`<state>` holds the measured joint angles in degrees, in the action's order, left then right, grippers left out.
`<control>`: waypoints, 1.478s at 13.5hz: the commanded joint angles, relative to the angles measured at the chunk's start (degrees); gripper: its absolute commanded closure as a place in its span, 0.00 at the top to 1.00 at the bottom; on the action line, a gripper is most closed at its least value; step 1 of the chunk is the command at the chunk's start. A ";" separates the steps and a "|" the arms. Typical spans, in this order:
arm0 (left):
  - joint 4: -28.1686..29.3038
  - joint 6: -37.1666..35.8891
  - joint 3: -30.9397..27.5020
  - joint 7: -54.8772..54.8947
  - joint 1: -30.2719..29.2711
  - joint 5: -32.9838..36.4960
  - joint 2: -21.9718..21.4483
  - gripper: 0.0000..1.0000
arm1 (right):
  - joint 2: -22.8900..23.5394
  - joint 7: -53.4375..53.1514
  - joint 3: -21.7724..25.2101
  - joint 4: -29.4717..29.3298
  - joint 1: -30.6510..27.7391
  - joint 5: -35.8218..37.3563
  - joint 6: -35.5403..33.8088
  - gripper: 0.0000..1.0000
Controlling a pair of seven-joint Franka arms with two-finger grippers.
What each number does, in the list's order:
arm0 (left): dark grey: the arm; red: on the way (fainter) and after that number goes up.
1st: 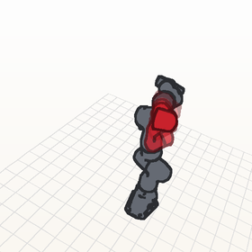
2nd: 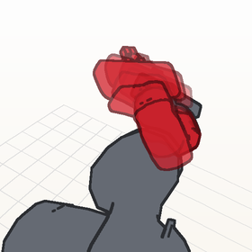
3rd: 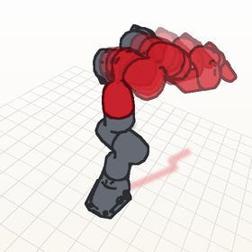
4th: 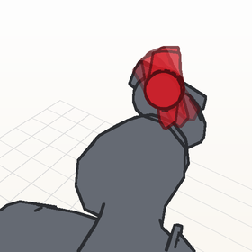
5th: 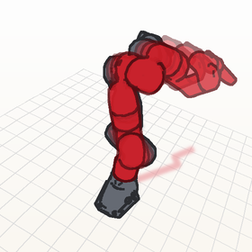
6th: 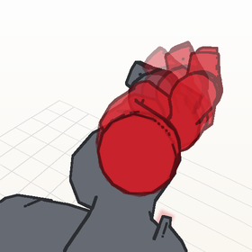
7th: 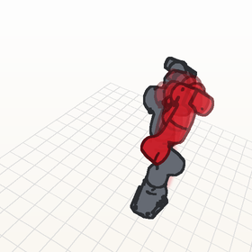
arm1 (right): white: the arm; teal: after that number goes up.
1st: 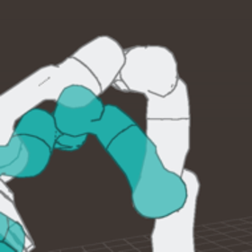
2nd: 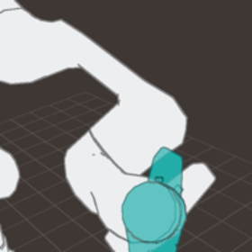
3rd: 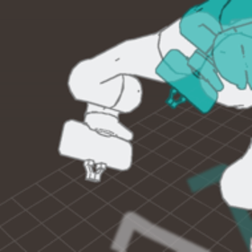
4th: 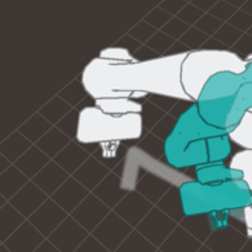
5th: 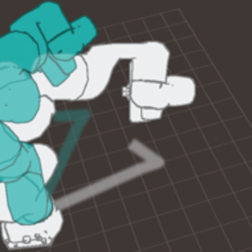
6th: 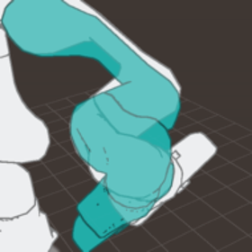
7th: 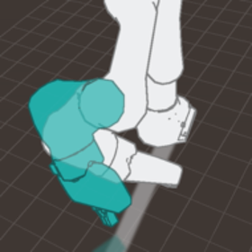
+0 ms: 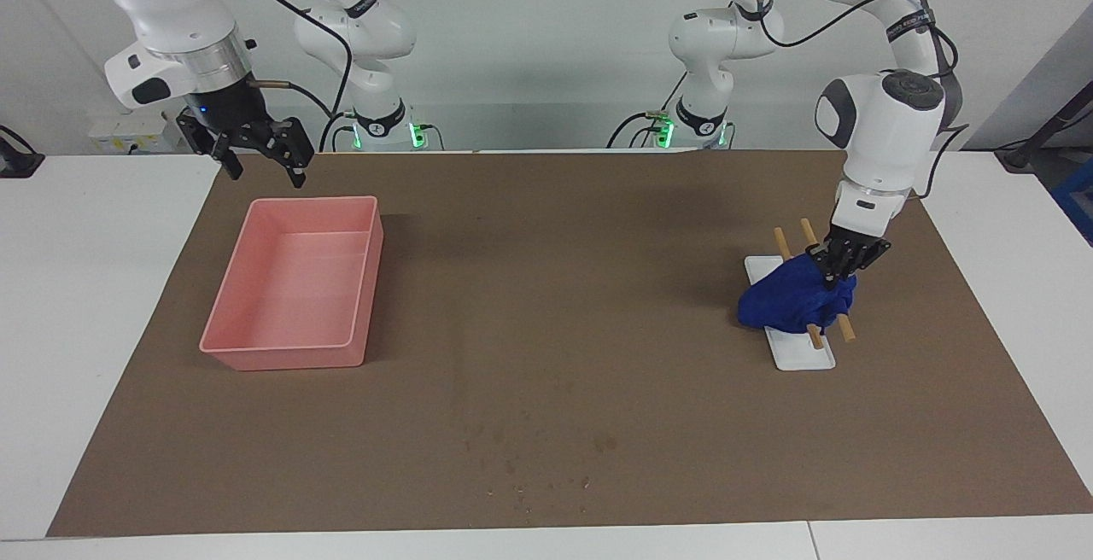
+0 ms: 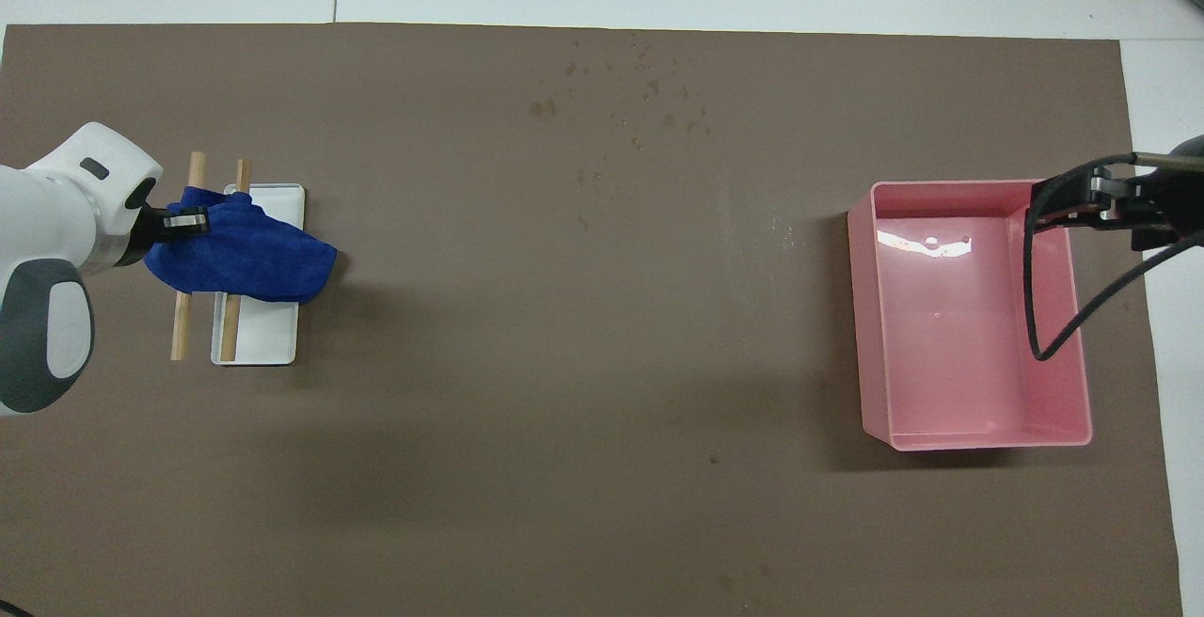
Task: Wipe water with towel using both arms
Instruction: 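Move the left gripper onto the blue towel and close on it, then lift the towel with the left gripper while the right gripper approaches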
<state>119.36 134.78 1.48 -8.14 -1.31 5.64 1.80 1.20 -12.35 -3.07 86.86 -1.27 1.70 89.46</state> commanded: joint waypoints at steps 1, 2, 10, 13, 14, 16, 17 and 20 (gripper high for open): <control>-0.44 0.40 0.36 -0.74 -0.19 0.87 0.22 0.00 | 1.35 -0.74 -0.62 -1.87 -0.93 -0.47 -2.44 0.94; -0.53 0.40 0.36 -0.83 -0.27 0.87 0.22 0.00 | 0.65 -0.48 -0.62 -0.91 -1.01 -0.47 -2.62 0.95; -5.35 -5.63 0.54 -0.39 -0.45 0.08 -0.13 0.00 | -2.78 -0.04 -0.71 4.01 -0.93 -0.47 -2.80 0.99; -13.51 -18.71 0.54 -1.26 0.08 -8.92 -0.39 0.00 | -2.79 1.27 -0.71 4.02 -0.93 -0.55 -2.63 1.00; -16.15 -23.11 0.37 -1.79 -0.10 -13.67 -0.40 0.00 | -2.79 1.45 -0.71 4.02 -0.93 -0.56 -2.63 1.00; -18.80 -28.41 0.71 -6.42 0.25 -16.18 -0.66 0.00 | -2.79 1.46 -0.80 3.93 -0.84 -0.73 -2.63 1.00; -18.99 -29.73 0.89 -11.15 0.69 -17.75 -0.83 0.00 | -2.70 1.46 -0.71 3.85 -0.84 -2.04 -2.63 1.00; -18.90 -31.59 3.26 -35.45 1.13 -29.07 -1.45 0.00 | -2.61 1.02 -0.71 3.76 -0.84 -3.10 -2.19 1.00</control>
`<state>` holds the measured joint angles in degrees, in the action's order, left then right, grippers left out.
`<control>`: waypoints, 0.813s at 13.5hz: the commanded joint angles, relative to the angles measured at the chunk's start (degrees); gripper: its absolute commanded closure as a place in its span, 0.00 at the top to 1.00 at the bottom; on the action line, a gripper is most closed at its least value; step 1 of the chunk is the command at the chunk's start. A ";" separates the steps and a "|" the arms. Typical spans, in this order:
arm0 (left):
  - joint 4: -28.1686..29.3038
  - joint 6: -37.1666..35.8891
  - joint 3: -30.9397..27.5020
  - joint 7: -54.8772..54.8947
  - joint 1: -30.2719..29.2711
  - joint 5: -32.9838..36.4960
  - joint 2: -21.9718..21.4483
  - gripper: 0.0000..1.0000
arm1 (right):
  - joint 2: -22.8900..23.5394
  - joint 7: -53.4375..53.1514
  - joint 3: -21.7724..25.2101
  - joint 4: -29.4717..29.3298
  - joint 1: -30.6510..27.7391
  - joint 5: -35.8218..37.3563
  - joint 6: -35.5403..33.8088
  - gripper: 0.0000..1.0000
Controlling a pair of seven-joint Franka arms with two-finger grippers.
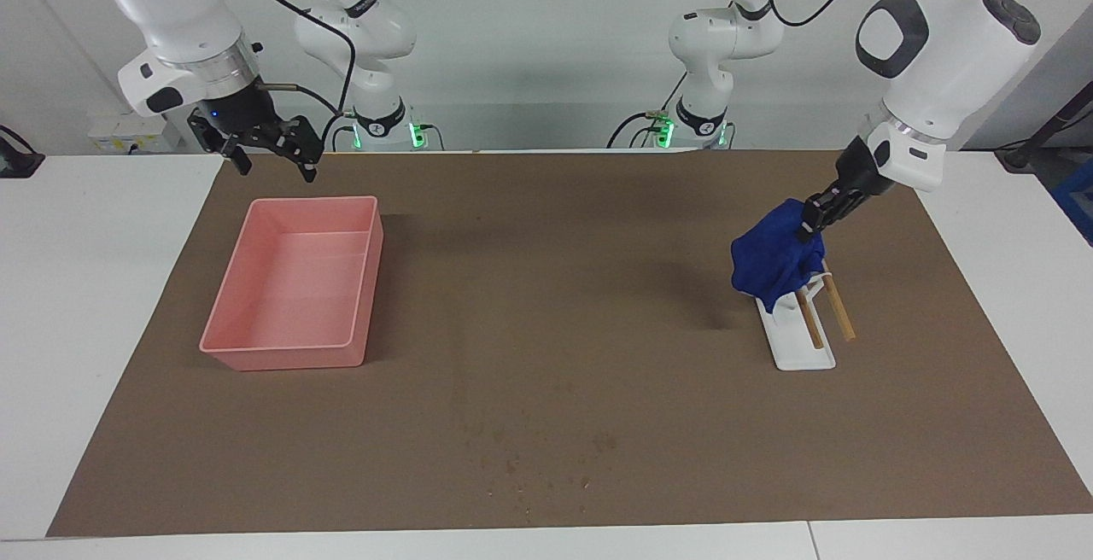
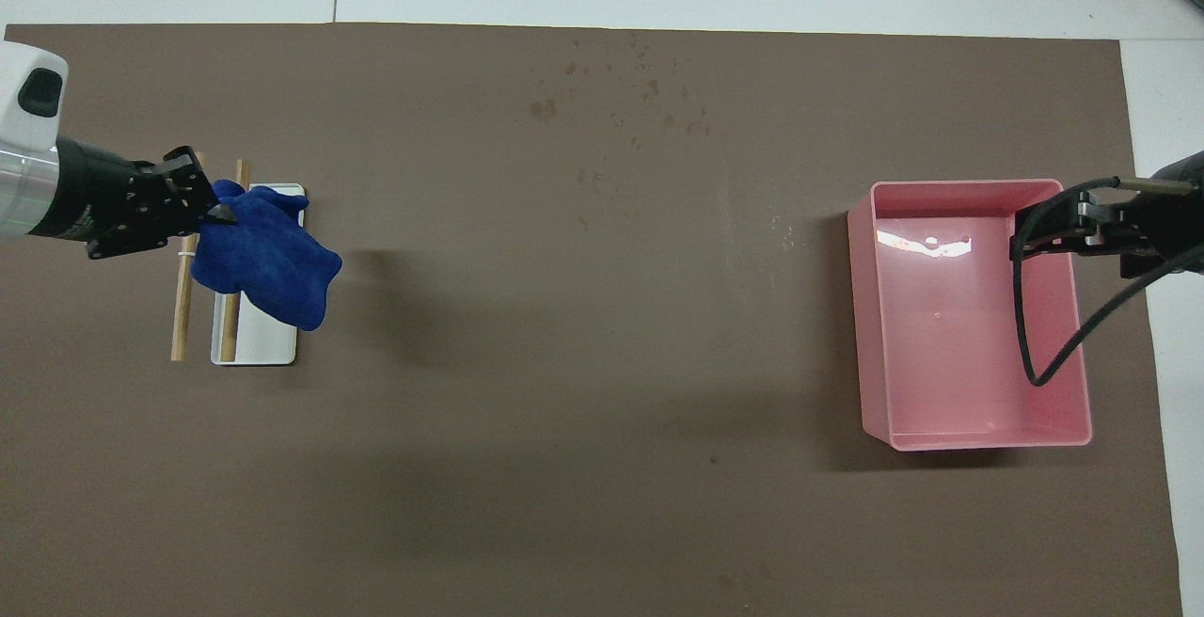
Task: Wipe water with towel using both arms
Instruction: 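Lift the towel with the left gripper while the right gripper approaches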
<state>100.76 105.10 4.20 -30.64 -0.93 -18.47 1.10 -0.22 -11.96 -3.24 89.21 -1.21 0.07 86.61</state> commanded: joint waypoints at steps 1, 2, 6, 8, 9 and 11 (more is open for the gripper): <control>-0.22 -1.74 1.41 -18.96 0.75 -7.86 -0.74 0.00 | -1.19 0.19 -0.54 1.40 -0.55 -2.43 0.84 1.00; 0.05 -1.22 1.77 -22.41 0.75 -11.46 -0.83 0.00 | -1.10 -0.16 -0.54 1.40 -0.46 -4.27 1.36 1.00; 0.66 -0.87 2.82 -37.35 1.27 -23.86 -1.36 0.00 | -0.75 -9.88 -0.89 1.67 2.42 -13.67 4.70 1.00; 1.36 1.41 3.27 -43.16 3.38 -28.44 -1.71 0.00 | -0.31 -20.15 -0.89 1.67 5.67 -19.20 8.12 1.00; 1.45 1.86 3.27 -45.10 4.69 -30.37 -1.80 0.00 | 0.13 -26.64 -0.89 1.67 6.74 -21.58 9.87 1.00; 1.81 3.87 3.27 -49.23 6.80 -34.50 -1.89 0.00 | 0.66 -40.43 -0.89 1.75 9.37 -25.19 13.56 1.00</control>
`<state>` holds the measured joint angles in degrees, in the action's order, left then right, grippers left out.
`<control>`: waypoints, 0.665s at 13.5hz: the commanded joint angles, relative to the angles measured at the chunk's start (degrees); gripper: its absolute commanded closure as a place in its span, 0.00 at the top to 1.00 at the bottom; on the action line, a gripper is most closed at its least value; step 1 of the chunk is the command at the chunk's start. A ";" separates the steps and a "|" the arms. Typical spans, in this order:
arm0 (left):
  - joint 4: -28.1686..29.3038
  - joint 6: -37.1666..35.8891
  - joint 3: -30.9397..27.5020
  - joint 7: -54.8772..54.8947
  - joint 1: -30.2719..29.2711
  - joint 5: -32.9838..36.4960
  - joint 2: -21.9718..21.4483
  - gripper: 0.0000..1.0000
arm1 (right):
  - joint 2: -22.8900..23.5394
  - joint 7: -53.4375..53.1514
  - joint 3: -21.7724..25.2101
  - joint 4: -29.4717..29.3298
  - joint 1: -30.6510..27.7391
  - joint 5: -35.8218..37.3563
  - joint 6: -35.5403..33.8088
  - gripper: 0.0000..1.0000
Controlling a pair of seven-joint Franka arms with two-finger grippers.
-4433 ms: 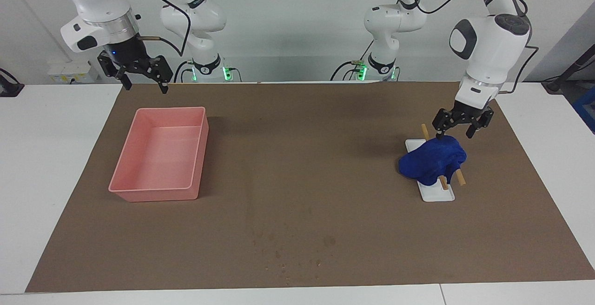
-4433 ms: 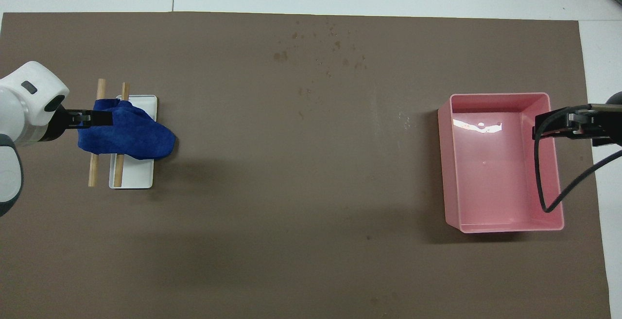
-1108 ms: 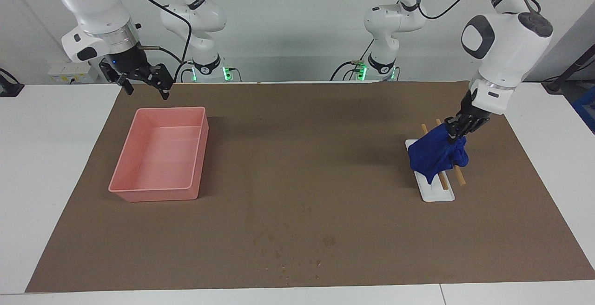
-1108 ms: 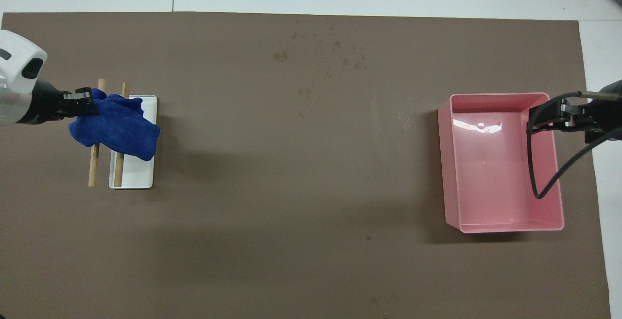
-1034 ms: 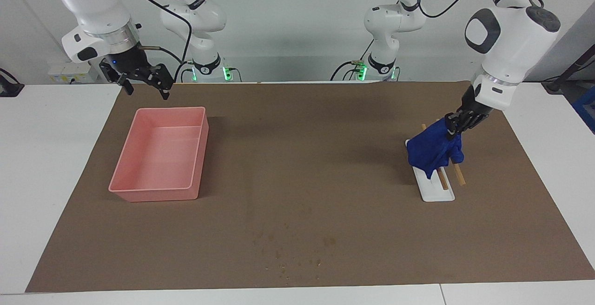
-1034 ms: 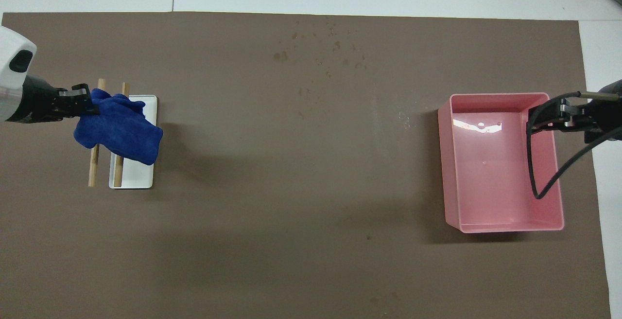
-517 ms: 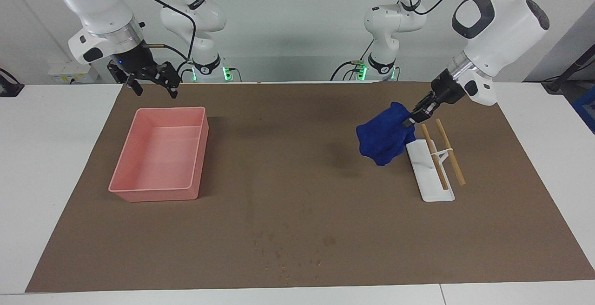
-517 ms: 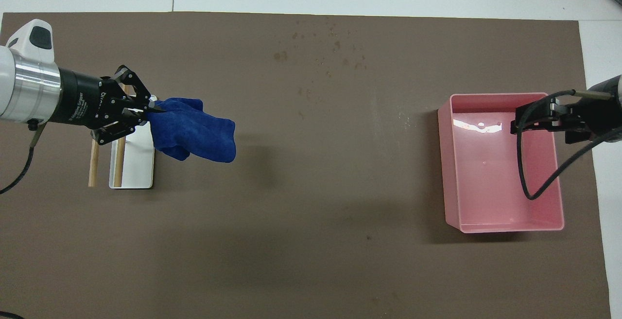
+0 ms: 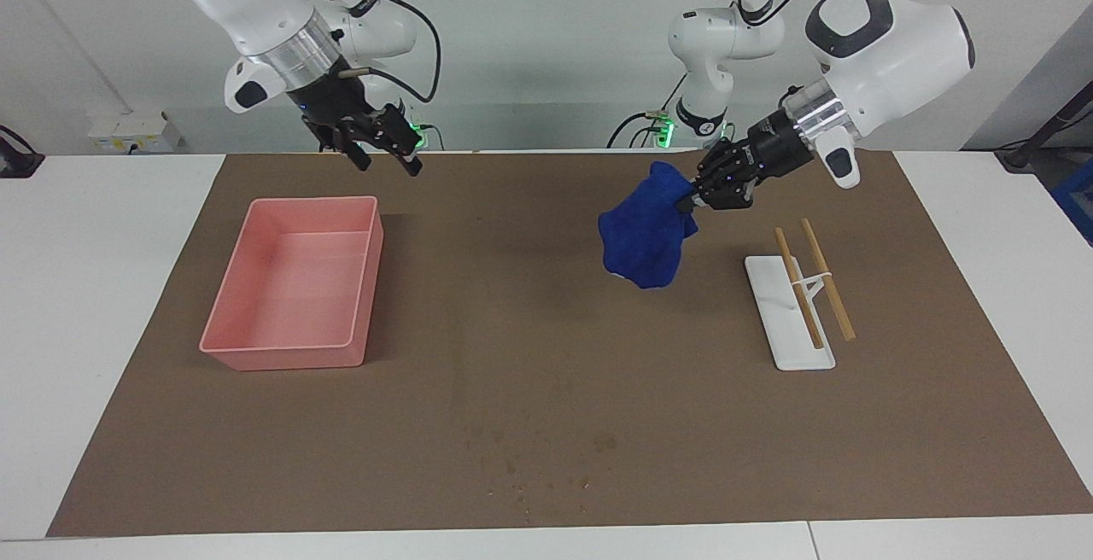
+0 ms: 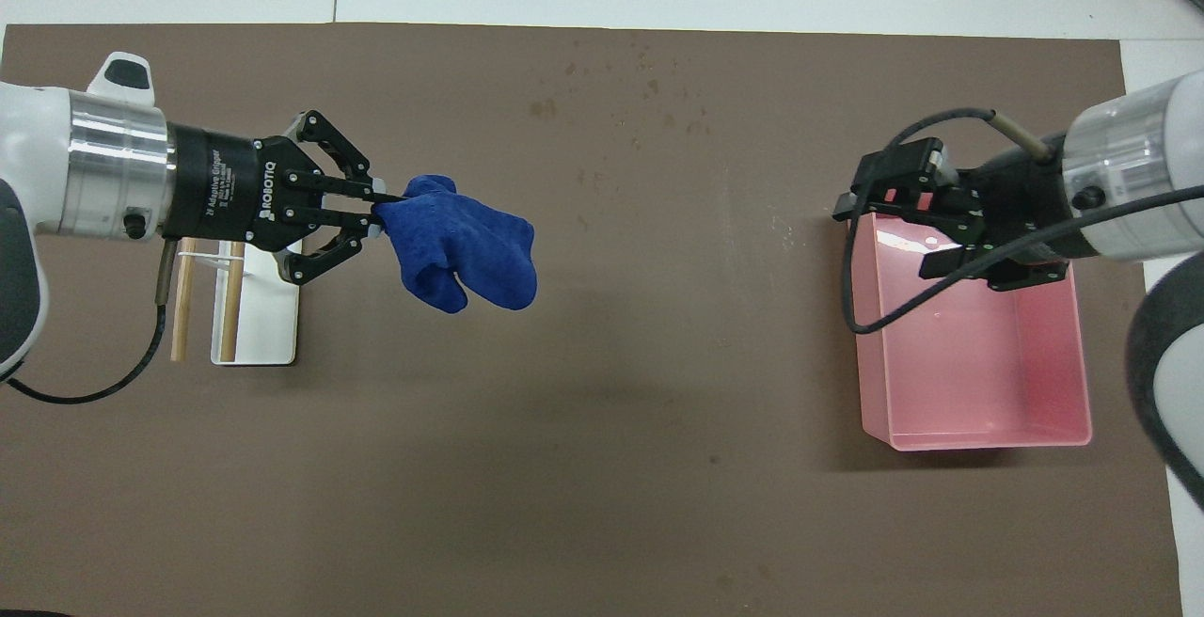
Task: Wipe water with towel using both arms
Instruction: 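Lift the towel with the left gripper while the right gripper approaches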
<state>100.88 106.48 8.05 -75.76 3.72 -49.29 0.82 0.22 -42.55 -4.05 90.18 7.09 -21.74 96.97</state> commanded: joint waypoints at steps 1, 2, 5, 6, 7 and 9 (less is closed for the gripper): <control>2.12 4.85 -0.49 -6.48 3.65 -4.92 -1.88 0.00 | 0.48 -16.62 -0.08 0.78 2.30 -4.79 5.23 1.00; 2.82 7.57 -0.49 -8.33 5.23 -5.63 -2.31 0.00 | 1.00 -21.56 -0.08 0.78 3.18 -6.28 7.08 1.00; 6.42 16.01 -0.49 -10.54 9.71 -9.23 -5.03 0.00 | 2.58 -34.31 -0.08 0.61 6.08 -9.19 13.84 0.99; 7.13 17.95 -0.58 -11.24 10.86 -10.02 -5.83 0.00 | 3.20 -39.06 -0.08 0.61 7.22 -10.15 17.17 0.99; 7.14 18.84 -0.49 -12.21 11.22 -10.64 -6.09 0.00 | 3.82 -43.80 -0.08 0.70 8.28 -10.34 19.99 0.99; 7.14 20.51 -0.49 -14.14 12.27 -11.61 -6.80 0.00 | 4.96 -51.29 -0.08 0.70 10.21 -10.43 23.70 0.99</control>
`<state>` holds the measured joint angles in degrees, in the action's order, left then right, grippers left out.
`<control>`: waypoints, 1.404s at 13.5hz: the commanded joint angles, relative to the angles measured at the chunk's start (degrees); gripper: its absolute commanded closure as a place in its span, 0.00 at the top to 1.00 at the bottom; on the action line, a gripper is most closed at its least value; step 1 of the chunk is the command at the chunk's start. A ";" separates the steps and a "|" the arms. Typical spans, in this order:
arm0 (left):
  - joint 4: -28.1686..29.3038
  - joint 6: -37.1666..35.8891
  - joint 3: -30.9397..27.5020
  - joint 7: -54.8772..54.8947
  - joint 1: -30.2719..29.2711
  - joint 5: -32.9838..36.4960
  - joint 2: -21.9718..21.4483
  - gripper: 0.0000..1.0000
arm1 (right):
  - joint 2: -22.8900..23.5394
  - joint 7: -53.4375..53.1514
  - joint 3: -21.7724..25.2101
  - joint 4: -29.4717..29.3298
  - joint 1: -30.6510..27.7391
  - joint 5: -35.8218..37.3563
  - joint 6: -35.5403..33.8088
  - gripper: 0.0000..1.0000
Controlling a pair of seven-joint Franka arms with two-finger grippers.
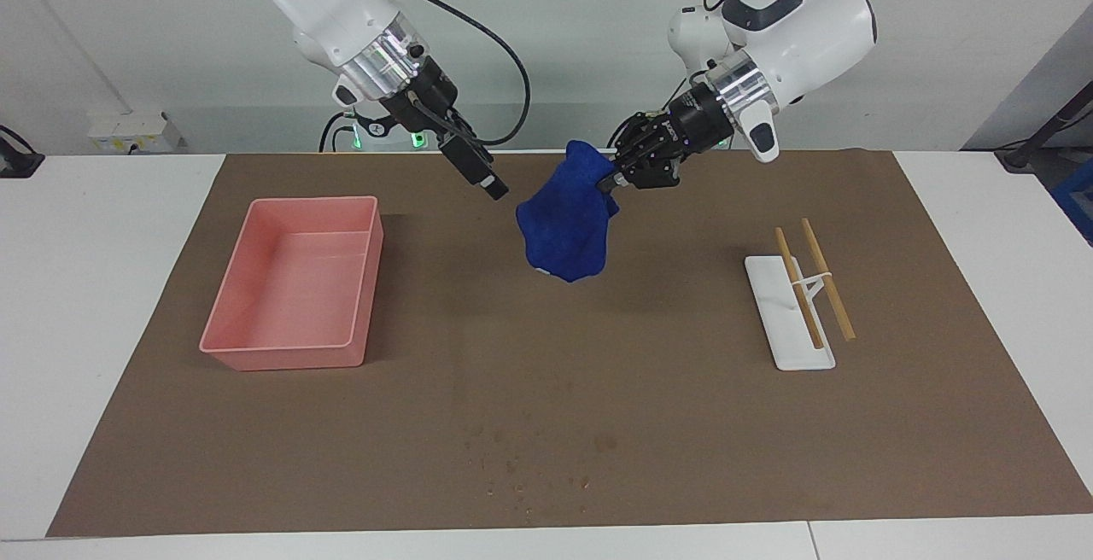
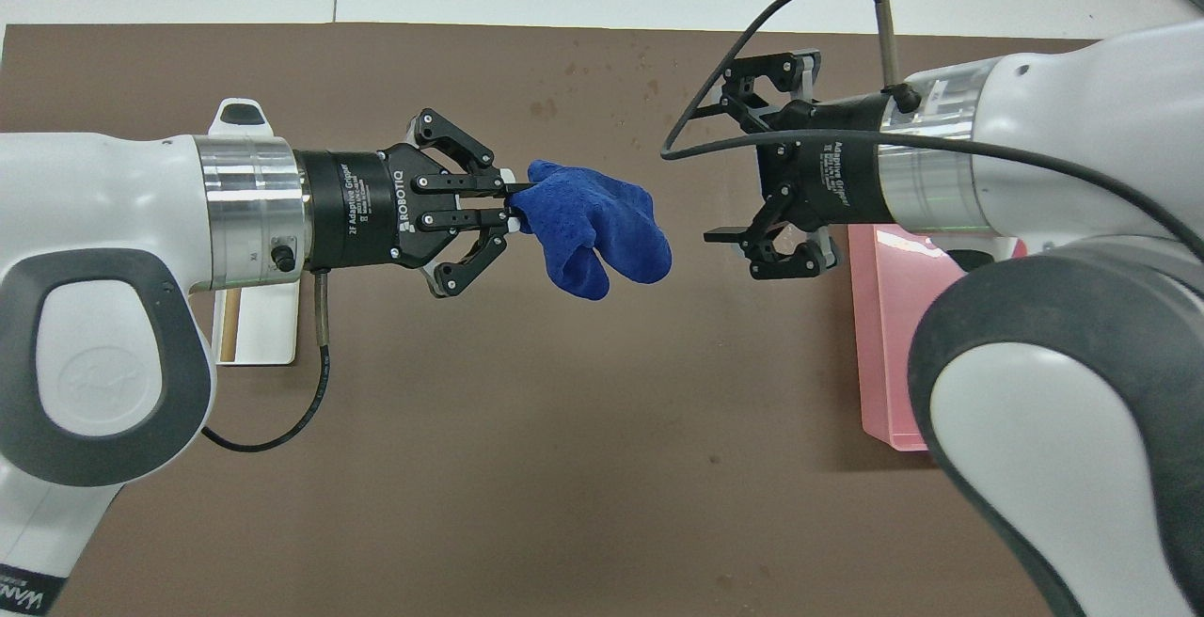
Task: Wipe water with towel using both arms
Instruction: 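Grasp the towel with the right gripper and open the left gripper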
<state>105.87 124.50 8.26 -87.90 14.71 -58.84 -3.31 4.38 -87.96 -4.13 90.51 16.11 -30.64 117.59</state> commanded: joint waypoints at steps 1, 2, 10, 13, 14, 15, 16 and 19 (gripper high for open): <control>2.15 3.98 -0.70 -3.23 2.33 -2.06 -2.93 0.00 | 1.07 -8.52 0.00 0.45 1.81 -1.53 3.00 0.99; 2.15 6.43 -0.70 -4.46 3.39 -2.15 -3.11 0.00 | 0.98 -11.15 0.00 0.71 2.52 -1.53 2.30 0.99; 2.68 13.05 -0.88 -7.90 8.76 -2.06 -3.02 0.00 | -1.13 -16.10 0.08 4.06 4.19 -5.22 -1.40 0.31; 2.68 12.87 -0.88 -7.82 8.15 -2.06 -3.02 0.00 | -0.77 -15.23 0.08 3.71 3.84 -4.87 0.17 0.00; 2.68 12.96 -0.96 -7.90 8.06 -2.06 -3.11 0.00 | -0.69 -15.31 0.08 3.71 3.84 -4.43 0.88 0.00; 2.59 12.96 -0.96 -7.90 7.97 -2.06 -3.11 0.00 | -0.60 -15.14 0.17 3.53 3.67 -3.99 1.24 0.00; 2.59 12.96 -1.05 -7.99 7.88 -1.98 -3.02 0.01 | -0.51 -15.05 0.17 3.53 3.40 -3.99 1.50 0.00; 2.33 12.96 -1.14 -8.17 7.88 -1.62 -3.11 1.00 | -0.16 -13.47 0.26 3.70 3.40 -3.72 5.71 0.00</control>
<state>107.21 136.82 7.31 -95.46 22.62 -59.54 -5.01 4.71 -102.99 -3.60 93.20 20.14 -34.51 120.54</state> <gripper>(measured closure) 0.793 0.793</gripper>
